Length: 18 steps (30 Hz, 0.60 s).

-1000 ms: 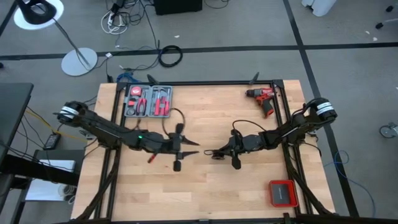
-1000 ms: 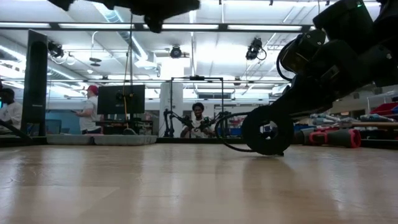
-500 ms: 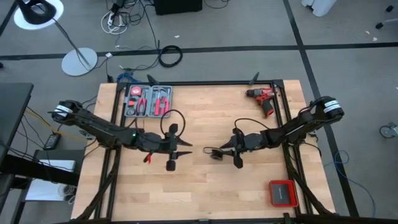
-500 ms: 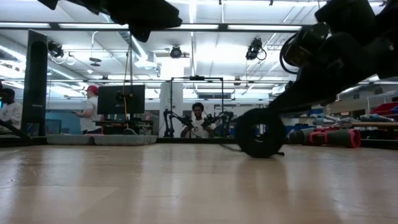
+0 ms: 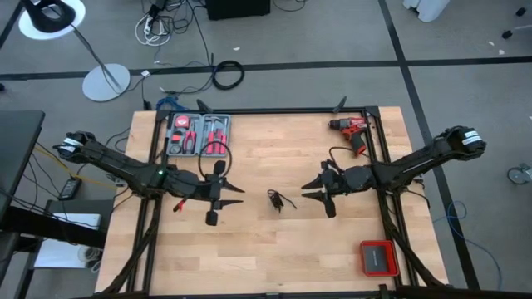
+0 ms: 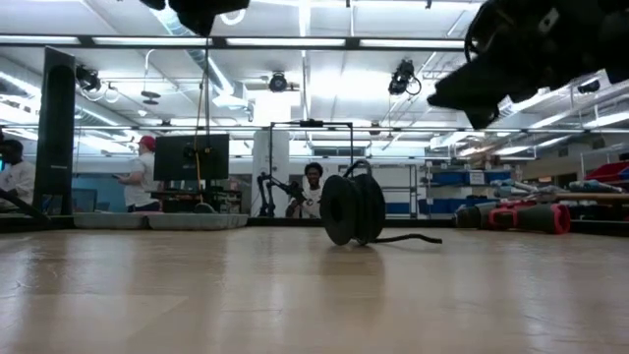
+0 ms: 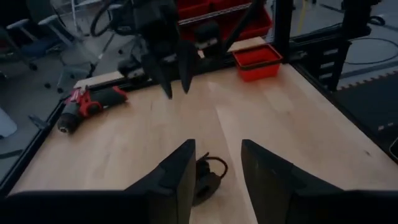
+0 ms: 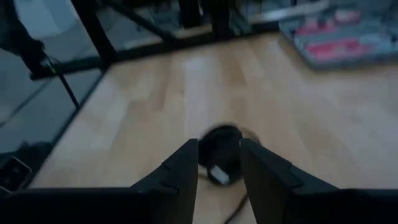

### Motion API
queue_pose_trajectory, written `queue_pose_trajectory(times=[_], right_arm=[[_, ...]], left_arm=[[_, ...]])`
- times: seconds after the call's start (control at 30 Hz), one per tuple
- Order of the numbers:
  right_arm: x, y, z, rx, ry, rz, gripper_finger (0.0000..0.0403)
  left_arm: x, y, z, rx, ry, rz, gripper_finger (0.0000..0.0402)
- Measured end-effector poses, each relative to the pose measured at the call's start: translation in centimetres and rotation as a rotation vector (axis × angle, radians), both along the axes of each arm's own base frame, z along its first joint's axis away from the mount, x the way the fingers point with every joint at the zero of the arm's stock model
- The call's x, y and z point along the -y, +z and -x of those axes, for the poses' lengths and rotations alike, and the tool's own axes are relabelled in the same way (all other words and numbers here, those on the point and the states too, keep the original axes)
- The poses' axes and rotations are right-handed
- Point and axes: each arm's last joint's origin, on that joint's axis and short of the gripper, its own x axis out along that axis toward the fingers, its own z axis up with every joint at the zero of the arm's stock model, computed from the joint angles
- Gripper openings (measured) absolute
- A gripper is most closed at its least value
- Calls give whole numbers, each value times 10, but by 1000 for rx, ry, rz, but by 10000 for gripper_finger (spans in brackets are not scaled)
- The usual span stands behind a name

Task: Coil cords
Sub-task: Return to Home Position

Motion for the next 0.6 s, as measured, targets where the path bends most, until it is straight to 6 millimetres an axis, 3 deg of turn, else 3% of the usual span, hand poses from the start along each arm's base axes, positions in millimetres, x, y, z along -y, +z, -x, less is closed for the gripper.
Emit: queue_pose_trajectory(times=[0.1, 0.4, 0.6], right_arm=[[1, 10, 4, 57, 6, 9, 119], [1, 26, 4, 204, 4, -30, 119], [1, 27, 4, 210, 4, -31, 118]], left_arm=[[-3, 3, 11, -31, 2, -9, 131], [-7, 2, 18, -82, 76, -11, 131], [-9, 35, 21, 141, 84, 46, 131]])
